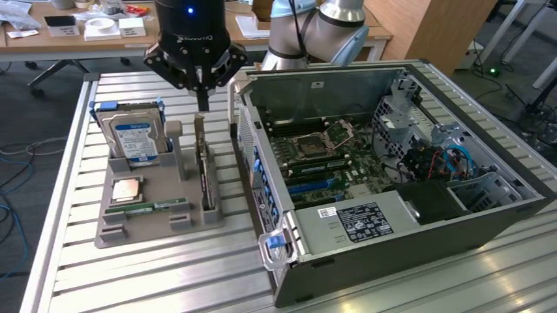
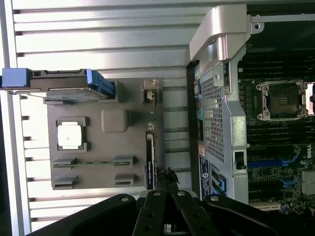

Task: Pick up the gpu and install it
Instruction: 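Reach for the gpu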

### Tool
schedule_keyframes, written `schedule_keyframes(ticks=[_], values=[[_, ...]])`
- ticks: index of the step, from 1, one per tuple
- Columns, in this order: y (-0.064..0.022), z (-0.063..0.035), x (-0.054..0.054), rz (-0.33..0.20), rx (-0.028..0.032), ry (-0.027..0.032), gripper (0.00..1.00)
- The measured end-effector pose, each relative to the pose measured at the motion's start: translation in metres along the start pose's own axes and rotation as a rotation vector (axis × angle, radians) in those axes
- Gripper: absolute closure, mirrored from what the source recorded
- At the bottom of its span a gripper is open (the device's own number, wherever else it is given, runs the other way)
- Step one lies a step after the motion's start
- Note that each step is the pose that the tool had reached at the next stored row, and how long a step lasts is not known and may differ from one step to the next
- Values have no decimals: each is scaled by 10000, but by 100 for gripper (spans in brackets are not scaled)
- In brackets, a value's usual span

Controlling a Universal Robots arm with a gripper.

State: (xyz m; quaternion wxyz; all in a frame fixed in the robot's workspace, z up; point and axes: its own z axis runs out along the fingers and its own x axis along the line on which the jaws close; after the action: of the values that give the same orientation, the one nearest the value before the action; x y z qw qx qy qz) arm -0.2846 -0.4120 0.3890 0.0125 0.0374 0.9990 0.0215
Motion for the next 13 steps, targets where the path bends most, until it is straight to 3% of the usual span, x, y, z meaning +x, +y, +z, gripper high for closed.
schedule_keyframes(ticks=[13], values=[[-183, -7, 3, 1, 0, 0, 89]])
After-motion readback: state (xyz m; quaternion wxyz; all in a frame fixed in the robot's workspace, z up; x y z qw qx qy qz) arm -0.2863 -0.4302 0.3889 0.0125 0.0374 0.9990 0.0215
